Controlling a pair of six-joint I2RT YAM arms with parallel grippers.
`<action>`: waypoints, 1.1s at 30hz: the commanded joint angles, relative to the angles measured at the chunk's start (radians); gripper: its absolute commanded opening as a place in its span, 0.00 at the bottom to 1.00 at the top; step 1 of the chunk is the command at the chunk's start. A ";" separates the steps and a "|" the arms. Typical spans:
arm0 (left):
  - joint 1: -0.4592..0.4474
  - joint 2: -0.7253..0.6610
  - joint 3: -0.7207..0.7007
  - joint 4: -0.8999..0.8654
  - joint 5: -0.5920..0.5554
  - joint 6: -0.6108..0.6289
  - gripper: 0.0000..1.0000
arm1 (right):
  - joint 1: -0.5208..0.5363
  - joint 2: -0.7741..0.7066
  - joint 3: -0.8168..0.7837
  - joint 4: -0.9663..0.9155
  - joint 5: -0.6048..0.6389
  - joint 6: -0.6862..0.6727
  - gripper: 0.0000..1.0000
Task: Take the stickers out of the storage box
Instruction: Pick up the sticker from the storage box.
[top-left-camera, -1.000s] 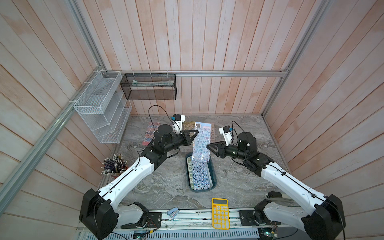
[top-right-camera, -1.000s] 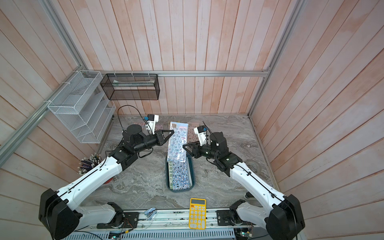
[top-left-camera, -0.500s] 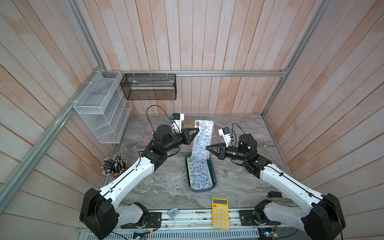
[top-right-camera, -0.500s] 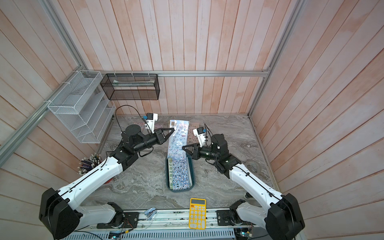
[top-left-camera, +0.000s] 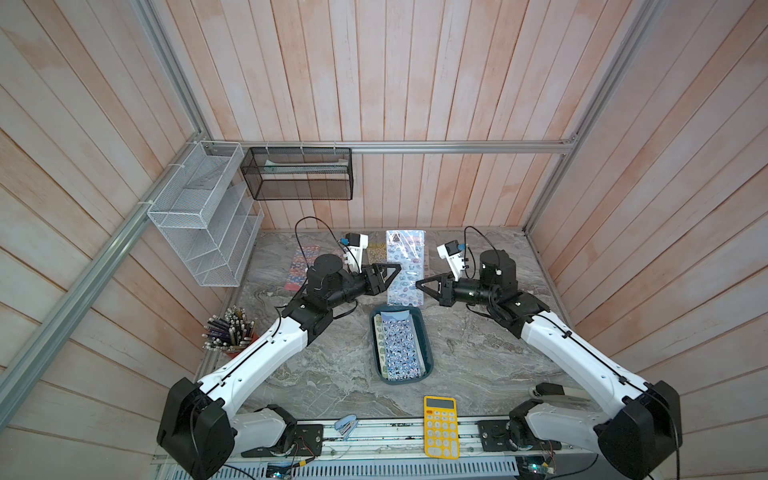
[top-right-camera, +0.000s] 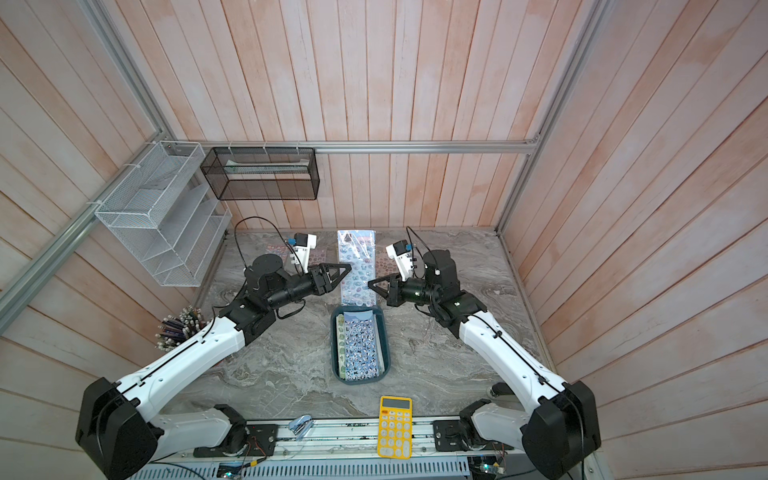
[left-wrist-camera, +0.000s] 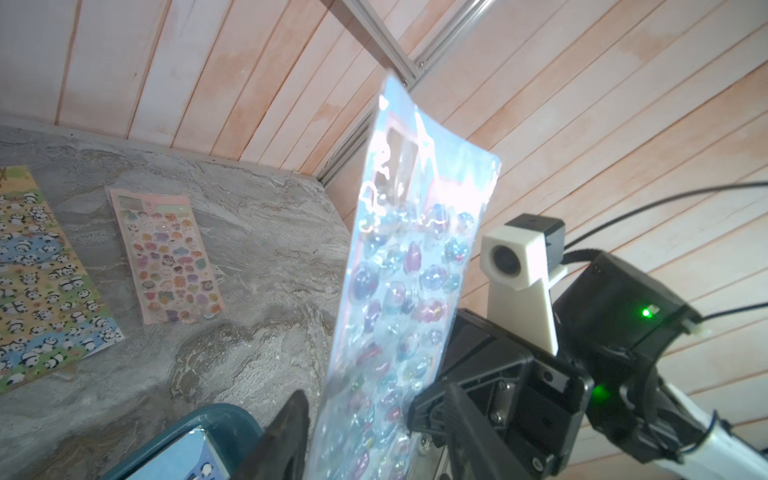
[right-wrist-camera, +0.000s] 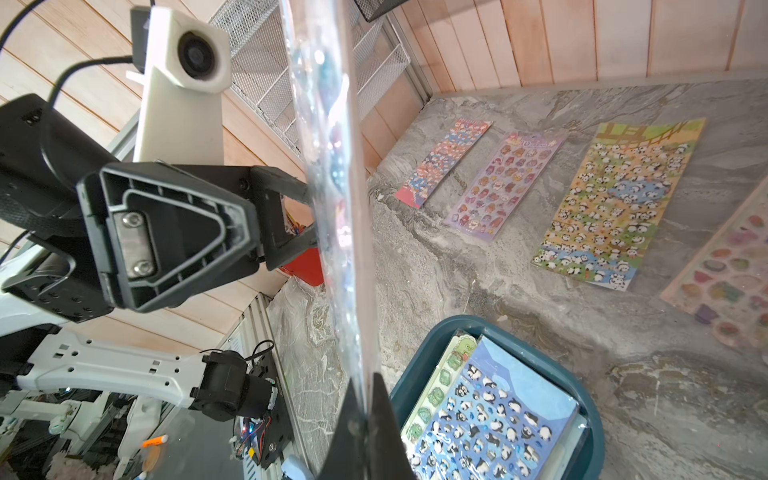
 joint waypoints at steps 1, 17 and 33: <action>0.003 0.033 -0.007 0.047 0.074 -0.011 0.44 | -0.004 0.015 0.026 -0.044 -0.051 -0.032 0.00; 0.003 0.071 -0.003 0.128 0.076 -0.059 0.00 | -0.011 0.003 -0.048 0.091 -0.082 0.079 0.24; 0.006 0.033 -0.002 0.031 -0.040 0.004 0.98 | -0.033 0.072 0.100 -0.248 0.218 -0.140 0.00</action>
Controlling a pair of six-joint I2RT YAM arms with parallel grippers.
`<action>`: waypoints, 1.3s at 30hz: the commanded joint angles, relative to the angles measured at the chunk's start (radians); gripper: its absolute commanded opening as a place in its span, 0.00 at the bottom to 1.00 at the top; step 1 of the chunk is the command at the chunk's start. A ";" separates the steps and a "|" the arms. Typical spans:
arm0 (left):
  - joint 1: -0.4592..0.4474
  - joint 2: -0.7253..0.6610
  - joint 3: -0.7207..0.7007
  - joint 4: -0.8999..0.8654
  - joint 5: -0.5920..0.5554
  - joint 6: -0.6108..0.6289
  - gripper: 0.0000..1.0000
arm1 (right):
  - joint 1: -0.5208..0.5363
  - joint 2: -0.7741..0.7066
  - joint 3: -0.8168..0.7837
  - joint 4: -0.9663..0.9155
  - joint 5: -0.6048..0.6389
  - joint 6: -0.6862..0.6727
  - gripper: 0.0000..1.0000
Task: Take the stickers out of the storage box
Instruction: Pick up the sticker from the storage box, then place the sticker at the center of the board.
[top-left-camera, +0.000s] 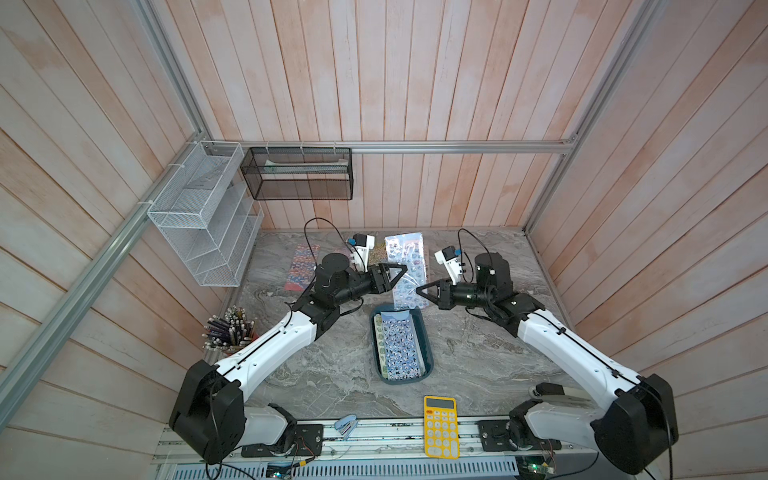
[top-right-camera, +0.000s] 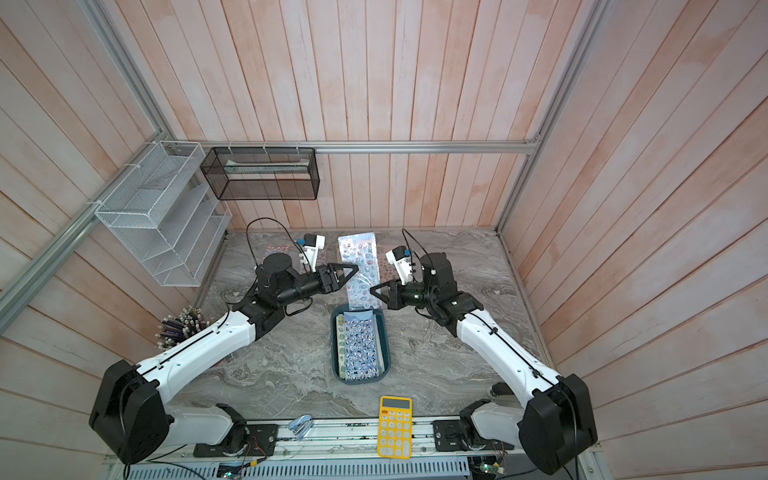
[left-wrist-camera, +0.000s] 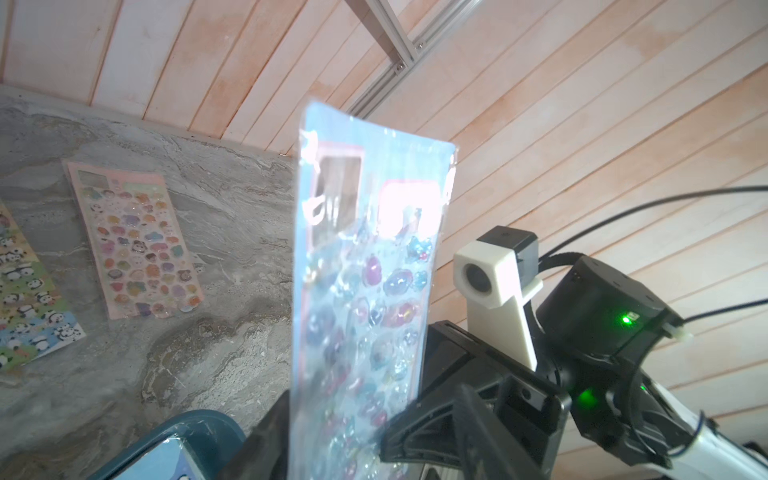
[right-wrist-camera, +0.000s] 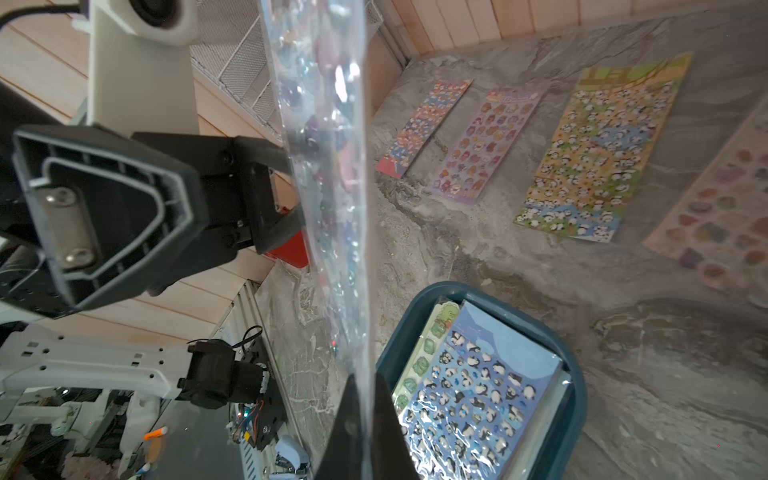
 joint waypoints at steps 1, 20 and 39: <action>0.005 -0.046 -0.004 -0.054 -0.070 0.046 1.00 | -0.025 0.051 0.094 -0.184 0.179 -0.125 0.00; 0.084 -0.262 -0.215 -0.020 -0.273 0.003 1.00 | -0.255 0.420 0.306 -0.321 0.490 -0.264 0.00; 0.140 -0.223 -0.158 -0.120 -0.181 0.055 0.99 | -0.401 0.821 0.513 -0.351 0.306 -0.275 0.00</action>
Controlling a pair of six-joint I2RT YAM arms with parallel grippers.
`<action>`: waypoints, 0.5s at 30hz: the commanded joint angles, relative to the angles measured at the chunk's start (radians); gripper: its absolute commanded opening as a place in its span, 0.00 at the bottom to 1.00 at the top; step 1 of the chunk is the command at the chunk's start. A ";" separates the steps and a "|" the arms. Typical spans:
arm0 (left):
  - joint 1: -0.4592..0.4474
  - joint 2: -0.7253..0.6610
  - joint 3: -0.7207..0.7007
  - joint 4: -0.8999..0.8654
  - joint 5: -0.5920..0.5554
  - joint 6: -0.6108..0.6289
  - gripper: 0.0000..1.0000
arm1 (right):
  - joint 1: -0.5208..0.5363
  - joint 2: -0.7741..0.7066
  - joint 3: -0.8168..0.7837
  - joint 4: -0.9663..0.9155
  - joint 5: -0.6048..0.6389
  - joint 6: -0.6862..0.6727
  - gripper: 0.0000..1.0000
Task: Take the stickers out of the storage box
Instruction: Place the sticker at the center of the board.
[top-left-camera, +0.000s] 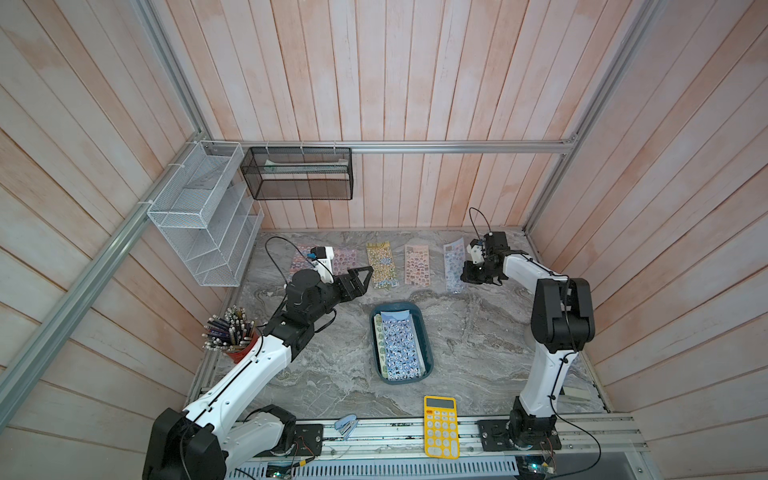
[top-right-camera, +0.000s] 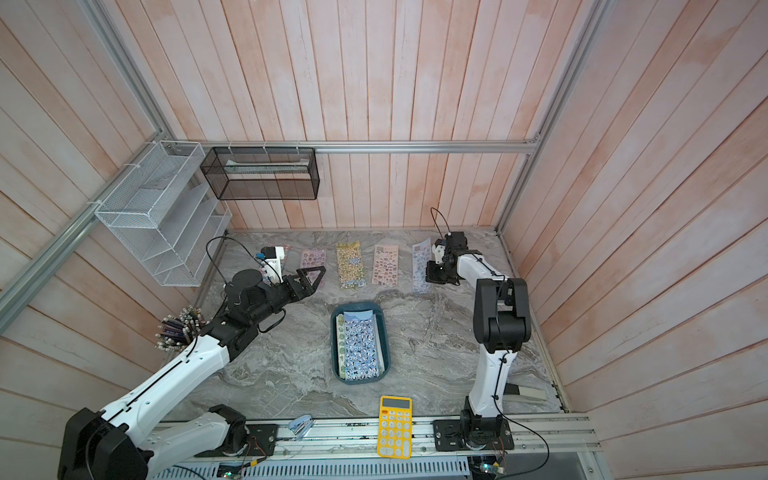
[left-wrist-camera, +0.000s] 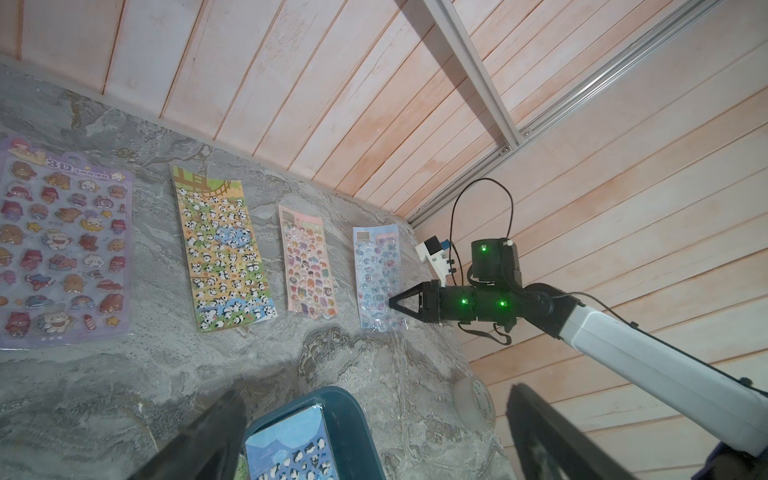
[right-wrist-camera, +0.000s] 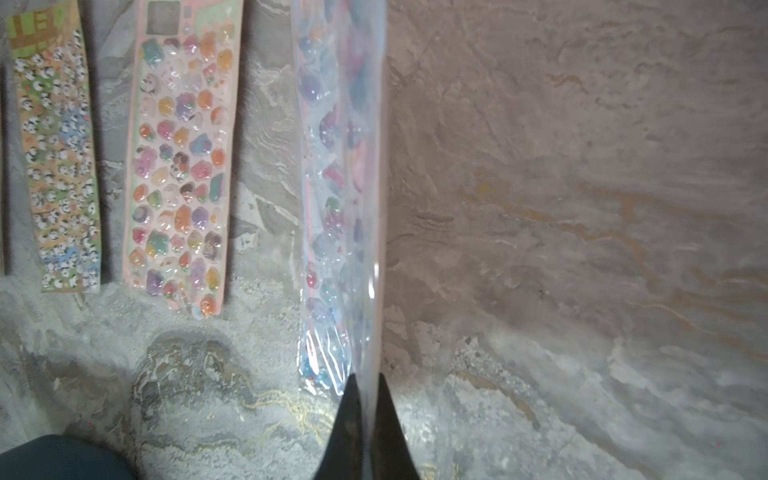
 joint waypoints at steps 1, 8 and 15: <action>0.003 0.013 0.041 -0.014 0.033 0.026 0.99 | 0.000 0.070 0.056 -0.035 -0.014 -0.003 0.00; 0.003 0.033 0.061 -0.059 0.058 0.043 0.90 | -0.002 0.159 0.113 -0.036 0.023 0.005 0.00; 0.003 0.053 0.061 -0.108 0.075 0.047 0.84 | 0.000 0.194 0.148 -0.055 0.119 -0.025 0.19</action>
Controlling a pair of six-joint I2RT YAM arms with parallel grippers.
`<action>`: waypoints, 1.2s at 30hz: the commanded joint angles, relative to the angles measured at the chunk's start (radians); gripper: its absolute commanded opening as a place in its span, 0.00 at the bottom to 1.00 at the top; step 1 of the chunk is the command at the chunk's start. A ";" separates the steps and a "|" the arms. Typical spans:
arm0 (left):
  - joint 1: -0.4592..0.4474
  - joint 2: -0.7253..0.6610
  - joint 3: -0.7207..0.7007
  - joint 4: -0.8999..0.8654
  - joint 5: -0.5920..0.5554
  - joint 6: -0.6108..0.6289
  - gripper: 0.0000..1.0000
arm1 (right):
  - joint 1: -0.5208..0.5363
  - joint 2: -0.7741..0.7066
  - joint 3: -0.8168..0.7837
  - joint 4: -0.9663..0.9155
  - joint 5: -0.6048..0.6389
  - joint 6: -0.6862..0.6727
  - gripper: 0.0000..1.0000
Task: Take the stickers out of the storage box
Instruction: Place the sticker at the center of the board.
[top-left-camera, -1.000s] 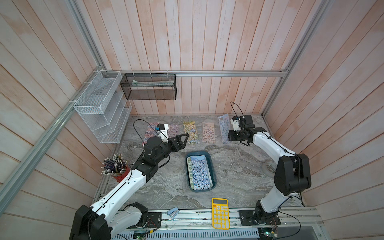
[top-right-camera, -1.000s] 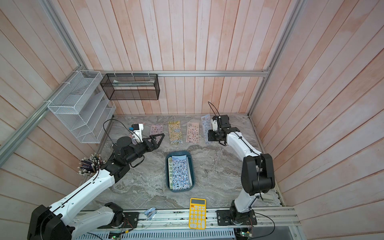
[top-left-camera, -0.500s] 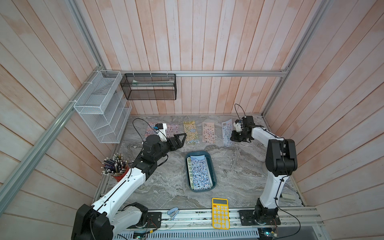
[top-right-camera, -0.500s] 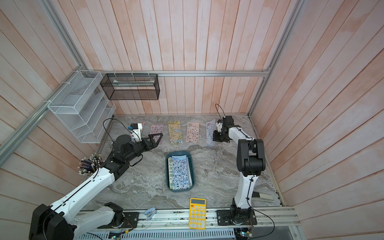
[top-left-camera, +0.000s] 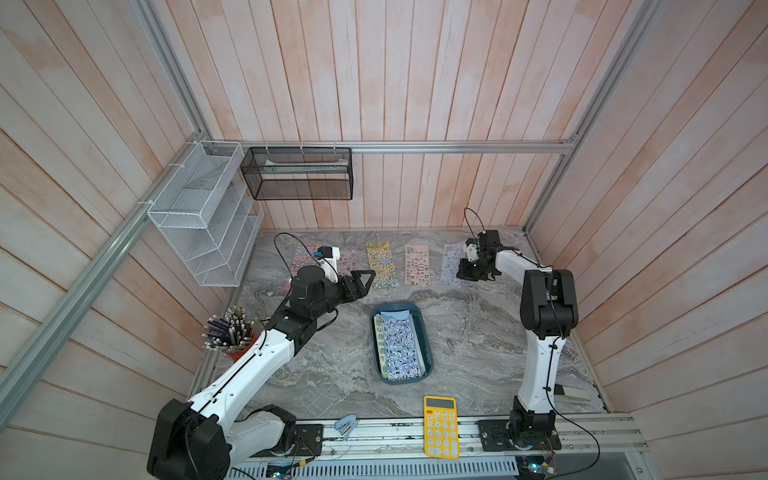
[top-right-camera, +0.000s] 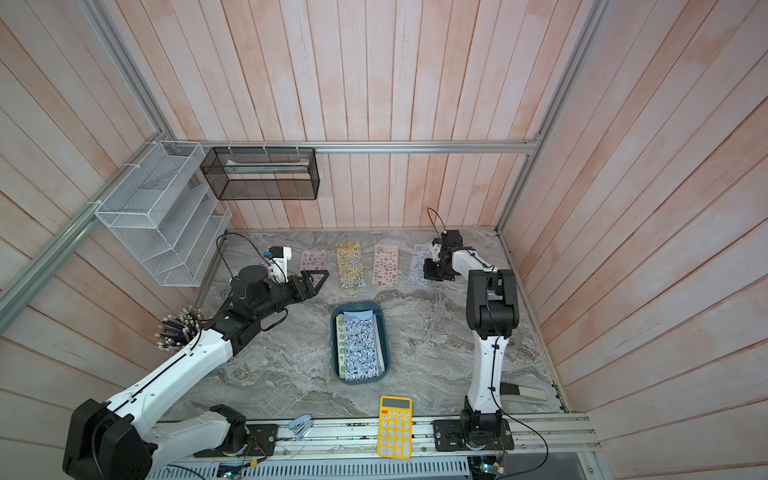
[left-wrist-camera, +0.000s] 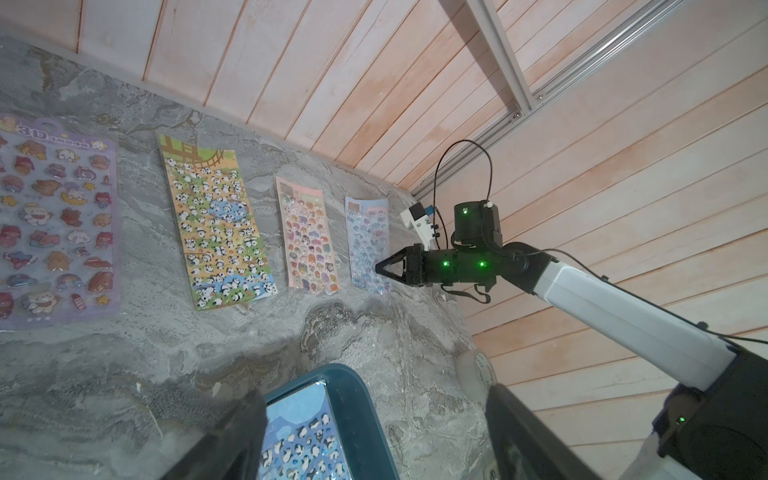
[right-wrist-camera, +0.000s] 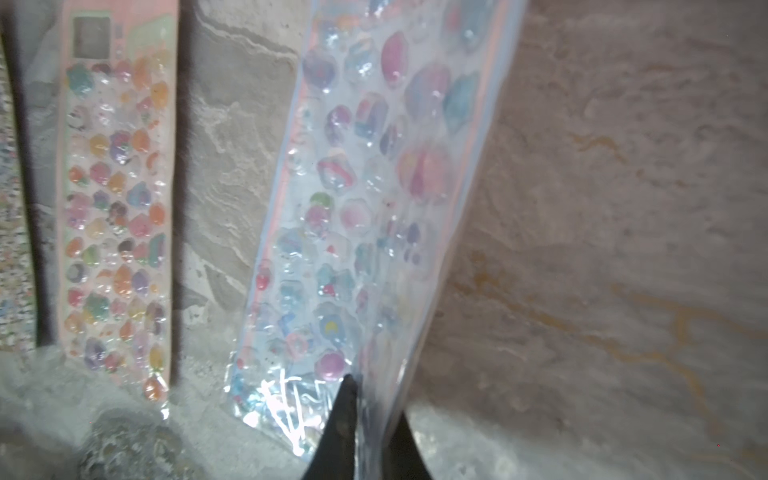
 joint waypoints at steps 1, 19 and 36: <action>0.002 0.006 0.018 -0.034 0.018 0.017 0.84 | 0.000 0.041 0.014 -0.054 0.108 -0.022 0.21; -0.009 -0.013 -0.008 -0.206 -0.075 0.043 0.80 | 0.053 -0.278 -0.127 0.042 0.348 0.046 0.54; -0.182 0.124 -0.051 -0.344 -0.200 -0.109 0.74 | 0.506 -0.740 -0.400 0.079 0.463 0.097 0.51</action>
